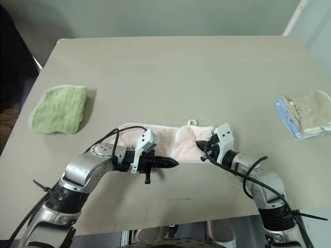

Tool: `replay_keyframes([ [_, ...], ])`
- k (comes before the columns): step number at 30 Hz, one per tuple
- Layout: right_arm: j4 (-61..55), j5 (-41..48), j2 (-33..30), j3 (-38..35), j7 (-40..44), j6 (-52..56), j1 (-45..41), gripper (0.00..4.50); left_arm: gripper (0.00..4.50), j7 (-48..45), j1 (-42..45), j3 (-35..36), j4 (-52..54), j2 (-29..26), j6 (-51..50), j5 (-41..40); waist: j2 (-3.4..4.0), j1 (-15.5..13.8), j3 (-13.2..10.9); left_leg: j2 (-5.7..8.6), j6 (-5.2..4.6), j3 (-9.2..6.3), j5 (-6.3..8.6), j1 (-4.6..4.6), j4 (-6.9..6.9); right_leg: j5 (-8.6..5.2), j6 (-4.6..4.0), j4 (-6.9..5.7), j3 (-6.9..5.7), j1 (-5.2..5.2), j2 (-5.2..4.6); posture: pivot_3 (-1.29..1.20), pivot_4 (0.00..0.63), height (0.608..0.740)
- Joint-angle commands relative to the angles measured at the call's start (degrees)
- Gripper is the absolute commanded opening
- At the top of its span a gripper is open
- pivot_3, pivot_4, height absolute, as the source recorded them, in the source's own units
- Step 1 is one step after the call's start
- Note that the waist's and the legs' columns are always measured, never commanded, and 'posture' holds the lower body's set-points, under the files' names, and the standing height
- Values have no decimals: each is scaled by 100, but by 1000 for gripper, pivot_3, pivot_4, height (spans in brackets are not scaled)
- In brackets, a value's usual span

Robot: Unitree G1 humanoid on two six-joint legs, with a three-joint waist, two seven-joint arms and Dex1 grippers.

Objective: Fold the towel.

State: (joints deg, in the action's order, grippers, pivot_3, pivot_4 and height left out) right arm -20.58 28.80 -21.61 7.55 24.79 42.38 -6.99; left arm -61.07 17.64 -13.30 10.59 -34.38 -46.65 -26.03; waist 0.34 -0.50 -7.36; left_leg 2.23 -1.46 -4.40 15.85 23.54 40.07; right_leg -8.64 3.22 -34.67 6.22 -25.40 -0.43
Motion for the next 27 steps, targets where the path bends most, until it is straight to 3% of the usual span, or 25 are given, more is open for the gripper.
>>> replay_keyframes([
  [1,112,-207,-4,60,123,-285,128,0,36,-29,-17,327,-23,178,65,-362,-1,2,1,0,-1,0,1,-6,0,1,-1,1,0,7,0,0,150,740],
  [4,-75,53,-44,-130,329,-243,94,0,36,-131,115,720,-70,336,-115,-863,-1,-1,1,1,-10,-1,5,-11,0,-1,-8,0,1,13,0,0,150,740],
  [11,-1075,1830,-251,-990,882,491,-181,0,36,-83,879,1889,-341,680,-724,-2426,-2,1,1,0,23,-1,-13,-8,0,-2,-18,-15,2,9,10,0,150,740],
  [18,-923,2118,-196,-1310,584,519,-740,0,36,-3,1110,1562,-700,863,-189,-1921,-3,24,0,-1,18,-2,-13,-36,-2,-9,-17,-14,9,32,11,0,150,740],
  [22,333,924,-78,-1053,250,-207,-1086,0,36,-42,1038,882,-1127,1325,701,-1161,-3,9,0,0,10,-3,-7,-41,-3,-15,-14,-11,7,37,5,0,150,740],
  [27,1087,402,310,-957,77,-648,-956,0,36,-106,834,466,-1786,1747,1702,-502,1,9,-3,-1,-4,-3,4,-32,-5,6,25,-13,4,25,4,0,150,740],
])
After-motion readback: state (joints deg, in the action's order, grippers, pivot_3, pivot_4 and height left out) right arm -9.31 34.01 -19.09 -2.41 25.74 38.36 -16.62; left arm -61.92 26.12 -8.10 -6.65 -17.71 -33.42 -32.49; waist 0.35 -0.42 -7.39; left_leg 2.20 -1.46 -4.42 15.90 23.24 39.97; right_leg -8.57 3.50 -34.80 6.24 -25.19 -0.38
